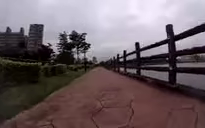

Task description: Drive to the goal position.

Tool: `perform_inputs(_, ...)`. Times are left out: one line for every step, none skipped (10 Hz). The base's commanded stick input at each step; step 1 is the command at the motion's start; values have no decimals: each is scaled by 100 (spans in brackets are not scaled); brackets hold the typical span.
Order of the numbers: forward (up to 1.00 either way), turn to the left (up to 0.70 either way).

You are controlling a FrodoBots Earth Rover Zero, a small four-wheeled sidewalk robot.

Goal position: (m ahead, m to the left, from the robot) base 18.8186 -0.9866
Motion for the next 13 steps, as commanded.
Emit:
perform_inputs(100, 0)
perform_inputs(100, 0)
perform_inputs(100, 0)
perform_inputs(100, 0)
perform_inputs(100, 0)
perform_inputs(100, 0)
perform_inputs(100, 0)
perform_inputs(100, 0)
perform_inputs(100, 0)
perform_inputs(100, 0)
perform_inputs(100, 0)
perform_inputs(100, 0)
perform_inputs(100, 0)
